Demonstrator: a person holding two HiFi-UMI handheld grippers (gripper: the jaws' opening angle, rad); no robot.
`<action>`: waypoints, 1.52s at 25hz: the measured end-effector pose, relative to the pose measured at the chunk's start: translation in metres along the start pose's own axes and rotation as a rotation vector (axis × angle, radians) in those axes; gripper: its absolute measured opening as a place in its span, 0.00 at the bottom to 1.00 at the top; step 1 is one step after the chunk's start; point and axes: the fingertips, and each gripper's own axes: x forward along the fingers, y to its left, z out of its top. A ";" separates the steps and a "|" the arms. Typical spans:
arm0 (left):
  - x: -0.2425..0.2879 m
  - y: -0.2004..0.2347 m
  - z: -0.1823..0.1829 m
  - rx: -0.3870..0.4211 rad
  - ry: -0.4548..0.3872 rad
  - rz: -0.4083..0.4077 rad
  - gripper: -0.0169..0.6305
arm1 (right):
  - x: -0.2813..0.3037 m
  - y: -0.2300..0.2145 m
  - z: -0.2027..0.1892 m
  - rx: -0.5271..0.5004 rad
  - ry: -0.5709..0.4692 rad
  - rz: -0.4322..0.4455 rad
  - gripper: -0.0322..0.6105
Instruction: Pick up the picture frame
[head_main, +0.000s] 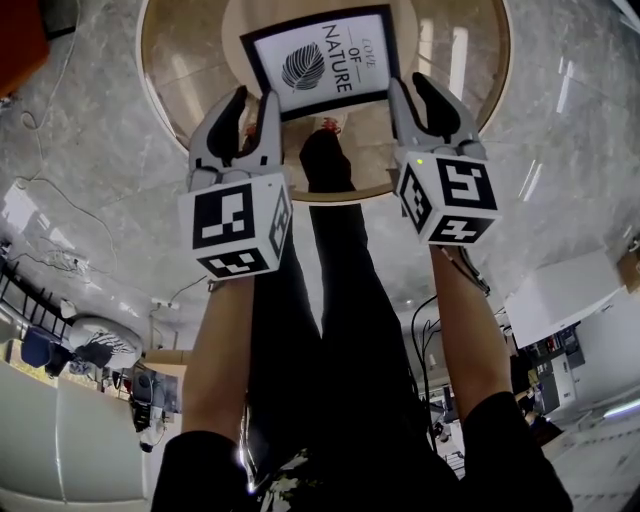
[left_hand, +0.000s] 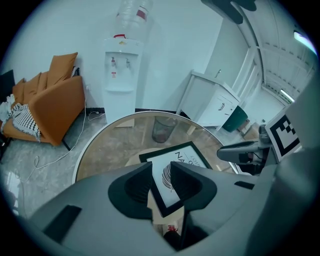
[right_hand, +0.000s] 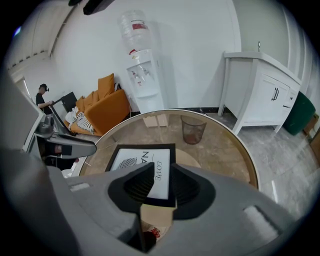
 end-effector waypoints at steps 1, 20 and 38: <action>0.001 0.000 -0.001 -0.001 0.003 -0.001 0.22 | 0.001 -0.001 0.000 -0.001 0.001 -0.001 0.21; 0.033 0.009 -0.026 -0.054 0.068 0.000 0.23 | 0.035 -0.013 -0.021 0.056 0.071 0.014 0.24; 0.054 0.017 -0.044 -0.086 0.119 0.014 0.27 | 0.058 -0.019 -0.026 0.047 0.101 0.038 0.24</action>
